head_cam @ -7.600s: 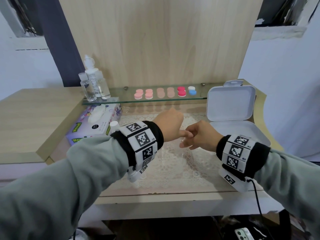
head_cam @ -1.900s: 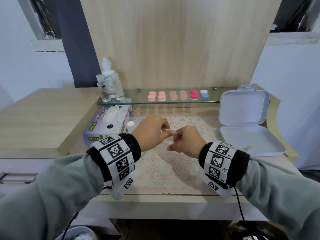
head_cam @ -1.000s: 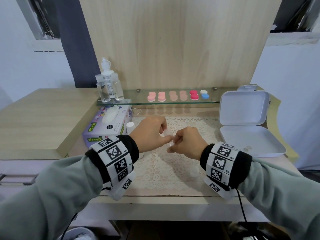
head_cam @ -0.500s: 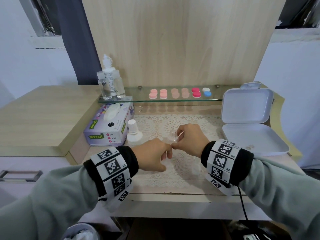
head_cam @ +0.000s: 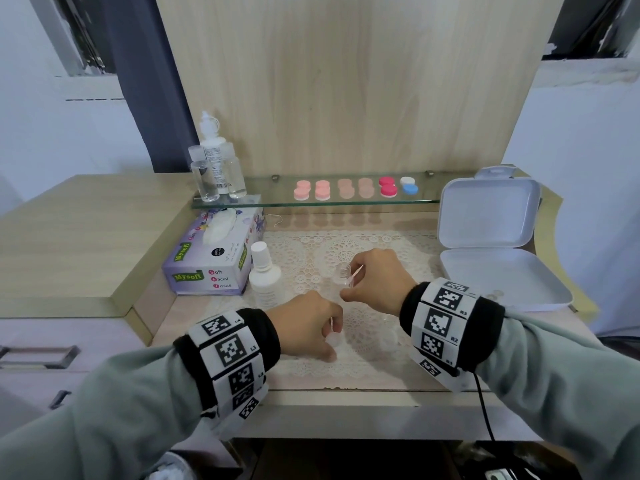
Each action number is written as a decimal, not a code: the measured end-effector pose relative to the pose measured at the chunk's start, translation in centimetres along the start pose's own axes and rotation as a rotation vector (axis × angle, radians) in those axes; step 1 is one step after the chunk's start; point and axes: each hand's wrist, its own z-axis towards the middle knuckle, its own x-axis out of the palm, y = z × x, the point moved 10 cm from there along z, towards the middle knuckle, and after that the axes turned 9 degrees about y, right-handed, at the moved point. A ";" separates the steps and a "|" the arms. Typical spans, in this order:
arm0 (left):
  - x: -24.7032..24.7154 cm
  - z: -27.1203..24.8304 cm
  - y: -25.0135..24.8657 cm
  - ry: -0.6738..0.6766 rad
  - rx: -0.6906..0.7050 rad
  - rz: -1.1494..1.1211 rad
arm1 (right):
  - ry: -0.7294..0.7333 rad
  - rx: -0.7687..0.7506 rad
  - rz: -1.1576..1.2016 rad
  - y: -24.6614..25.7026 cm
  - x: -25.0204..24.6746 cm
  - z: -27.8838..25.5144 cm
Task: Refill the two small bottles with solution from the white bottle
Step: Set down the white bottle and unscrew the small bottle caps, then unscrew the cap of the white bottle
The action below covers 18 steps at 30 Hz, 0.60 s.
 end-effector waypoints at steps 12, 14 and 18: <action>-4.4 -2.5 -0.1 -0.174 0.033 -0.032 | 0.031 0.028 -0.004 0.0 0.2 -0.4; -5.1 -2.9 -0.3 -0.198 0.045 -0.040 | 0.028 0.039 -0.002 -0.1 -0.1 -0.5; -7.7 -4.4 -0.5 -0.272 0.066 -0.008 | 0.028 0.053 0.021 0.5 -1.1 -1.1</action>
